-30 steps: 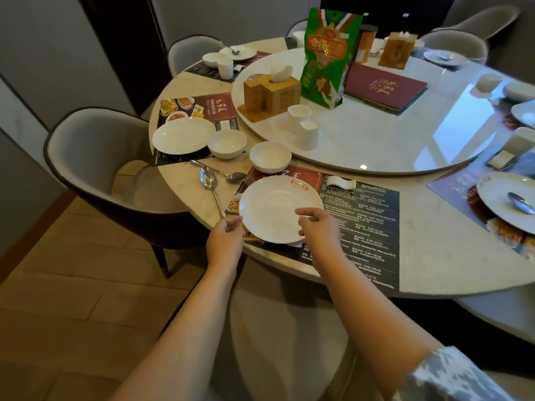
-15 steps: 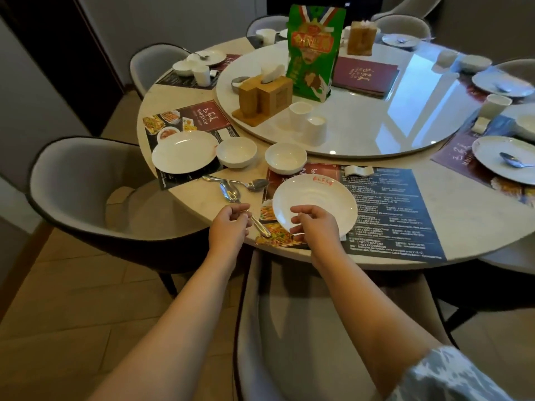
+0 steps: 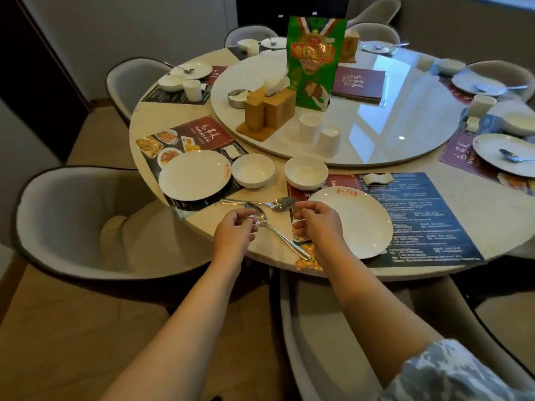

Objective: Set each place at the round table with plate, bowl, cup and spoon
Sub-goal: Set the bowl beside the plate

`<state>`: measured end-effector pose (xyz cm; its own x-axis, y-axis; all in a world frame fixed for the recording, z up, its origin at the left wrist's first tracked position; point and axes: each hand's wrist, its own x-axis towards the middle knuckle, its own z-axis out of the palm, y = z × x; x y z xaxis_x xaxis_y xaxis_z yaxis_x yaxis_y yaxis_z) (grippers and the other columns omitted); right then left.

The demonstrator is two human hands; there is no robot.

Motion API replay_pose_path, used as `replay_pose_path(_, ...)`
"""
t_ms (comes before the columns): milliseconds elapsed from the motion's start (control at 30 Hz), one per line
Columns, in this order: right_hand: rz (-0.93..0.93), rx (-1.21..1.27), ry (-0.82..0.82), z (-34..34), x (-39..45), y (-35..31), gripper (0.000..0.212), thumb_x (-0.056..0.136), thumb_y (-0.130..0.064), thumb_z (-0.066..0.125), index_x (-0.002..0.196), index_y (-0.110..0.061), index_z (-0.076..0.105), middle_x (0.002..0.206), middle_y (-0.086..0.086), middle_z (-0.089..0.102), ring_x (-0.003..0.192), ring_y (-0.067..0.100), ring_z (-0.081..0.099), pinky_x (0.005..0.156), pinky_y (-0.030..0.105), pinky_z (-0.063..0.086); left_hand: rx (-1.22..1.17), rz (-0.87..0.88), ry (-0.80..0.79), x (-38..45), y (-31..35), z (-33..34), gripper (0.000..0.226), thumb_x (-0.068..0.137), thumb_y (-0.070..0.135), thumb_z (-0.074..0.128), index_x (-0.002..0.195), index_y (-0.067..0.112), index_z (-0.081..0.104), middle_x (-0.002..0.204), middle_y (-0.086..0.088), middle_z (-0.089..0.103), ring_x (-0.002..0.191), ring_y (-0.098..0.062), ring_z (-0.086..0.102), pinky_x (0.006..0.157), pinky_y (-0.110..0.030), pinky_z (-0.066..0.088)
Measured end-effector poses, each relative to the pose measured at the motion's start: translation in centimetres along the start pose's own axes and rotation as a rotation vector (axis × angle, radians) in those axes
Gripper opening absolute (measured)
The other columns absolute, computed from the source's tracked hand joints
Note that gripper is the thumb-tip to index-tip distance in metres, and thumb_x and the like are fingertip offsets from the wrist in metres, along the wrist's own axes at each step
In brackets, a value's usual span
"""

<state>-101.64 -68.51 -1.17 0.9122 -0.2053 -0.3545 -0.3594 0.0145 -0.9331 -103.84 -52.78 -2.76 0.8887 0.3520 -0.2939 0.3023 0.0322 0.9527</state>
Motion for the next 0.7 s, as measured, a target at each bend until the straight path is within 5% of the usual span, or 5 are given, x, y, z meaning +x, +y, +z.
replay_pose_path(467, -0.036, 0.065, 0.307, 5.5, 2.7, -0.9, 0.021, 0.094, -0.008, 0.051, 0.099, -0.02, 0.067, 0.092, 0.007, 0.07, 0.077, 0.019, 0.067, 0.075, 0.037, 0.06, 0.224, 0.212, -0.235, 9.3, 3.5, -2.8, 0.025, 0.093, 0.007, 0.052, 0.092, 0.027, 0.067, 0.092, 0.005, 0.071, 0.091, -0.013, 0.068, 0.085, -0.034, 0.056)
replay_pose_path(700, -0.074, -0.098, 0.466, 3.3, 8.5, -2.1, 0.025, 0.091, -0.008, 0.051, 0.098, -0.029, 0.063, 0.094, 0.003, 0.065, 0.082, 0.022, 0.068, 0.075, 0.044, 0.06, 0.496, 0.555, -0.364, 14.9, 5.1, 2.3, 0.024, 0.089, 0.005, 0.054, 0.094, 0.022, 0.07, 0.097, 0.007, 0.069, 0.094, -0.007, 0.063, 0.08, -0.016, 0.046)
